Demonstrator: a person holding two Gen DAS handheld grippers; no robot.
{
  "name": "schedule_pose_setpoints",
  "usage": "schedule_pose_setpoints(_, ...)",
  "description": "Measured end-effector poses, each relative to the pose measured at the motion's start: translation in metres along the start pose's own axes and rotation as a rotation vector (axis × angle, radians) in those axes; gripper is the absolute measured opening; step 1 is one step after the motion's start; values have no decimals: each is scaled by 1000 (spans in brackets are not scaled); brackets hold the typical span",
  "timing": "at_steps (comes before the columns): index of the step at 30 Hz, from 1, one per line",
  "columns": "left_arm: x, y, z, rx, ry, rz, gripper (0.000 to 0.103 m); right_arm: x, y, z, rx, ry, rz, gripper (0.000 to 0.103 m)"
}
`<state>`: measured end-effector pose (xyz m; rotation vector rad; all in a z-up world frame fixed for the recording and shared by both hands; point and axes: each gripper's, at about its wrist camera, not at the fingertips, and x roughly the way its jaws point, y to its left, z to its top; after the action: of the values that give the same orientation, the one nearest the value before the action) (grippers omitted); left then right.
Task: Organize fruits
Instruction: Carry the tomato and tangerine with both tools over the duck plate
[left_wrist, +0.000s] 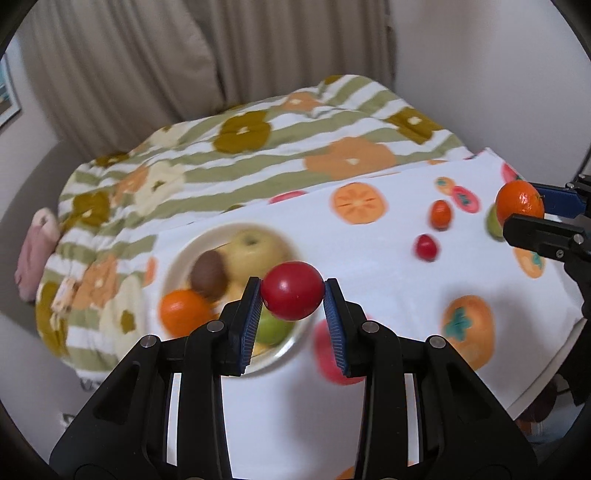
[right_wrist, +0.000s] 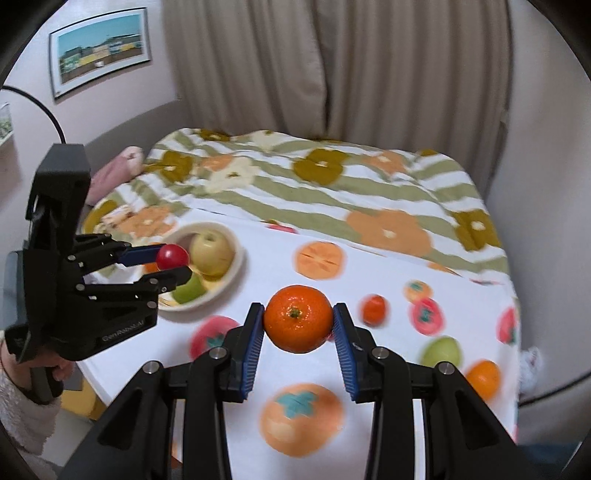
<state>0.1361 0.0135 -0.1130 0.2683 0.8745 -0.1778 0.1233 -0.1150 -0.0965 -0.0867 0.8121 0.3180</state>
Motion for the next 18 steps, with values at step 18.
schedule_pose_setpoints(18, 67, 84, -48, -68, 95, -10, 39, 114, 84, 26, -38, 77, 91, 35)
